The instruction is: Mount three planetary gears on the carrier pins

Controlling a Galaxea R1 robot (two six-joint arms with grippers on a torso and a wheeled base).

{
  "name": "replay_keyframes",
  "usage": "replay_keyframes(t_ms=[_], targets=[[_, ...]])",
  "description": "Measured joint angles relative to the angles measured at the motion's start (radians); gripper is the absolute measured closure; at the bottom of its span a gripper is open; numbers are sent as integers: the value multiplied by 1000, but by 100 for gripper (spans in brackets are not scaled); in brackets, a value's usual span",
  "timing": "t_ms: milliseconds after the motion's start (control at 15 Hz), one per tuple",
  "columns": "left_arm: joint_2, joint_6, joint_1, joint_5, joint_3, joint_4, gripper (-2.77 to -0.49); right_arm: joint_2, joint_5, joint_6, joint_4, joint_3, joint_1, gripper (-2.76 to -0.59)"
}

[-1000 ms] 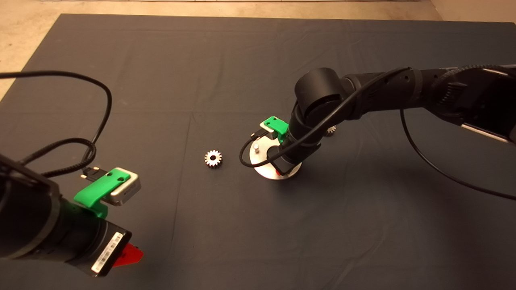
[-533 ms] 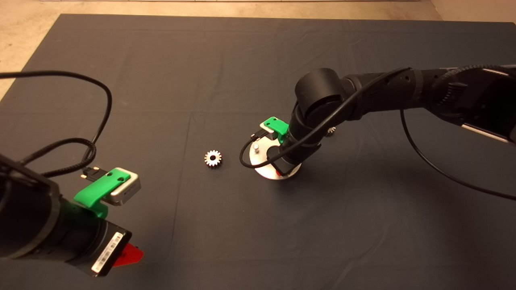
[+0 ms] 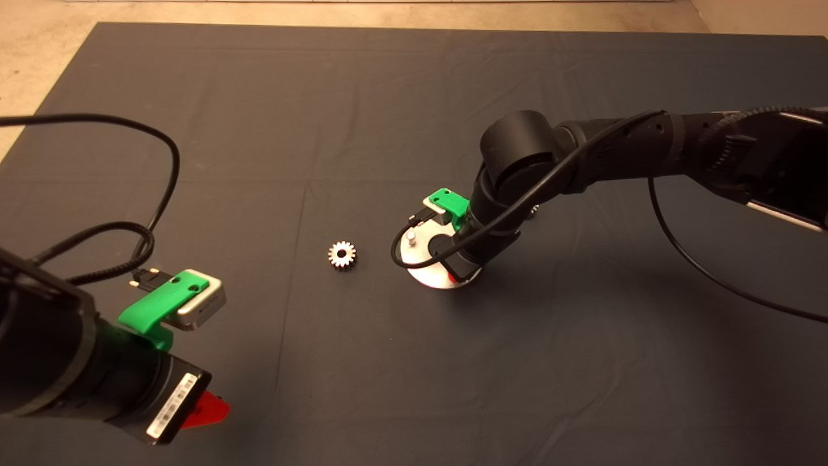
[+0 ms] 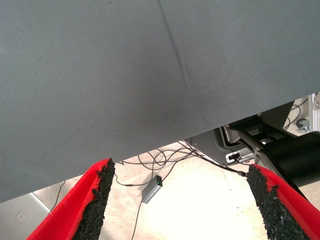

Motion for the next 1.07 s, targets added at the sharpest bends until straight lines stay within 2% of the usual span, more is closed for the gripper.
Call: replay_keyframes(t_ms=[333, 933, 1067], targets=[[-2, 0, 0, 0, 0, 0, -189, -1, 2, -3, -8, 0, -15, -102], [-2, 0, 0, -3, 0, 0, -189, 0, 2, -3, -11, -1, -16, -102], [-2, 0, 0, -4, 0, 0, -189, 0, 2, -6, -22, -3, -24, -102]])
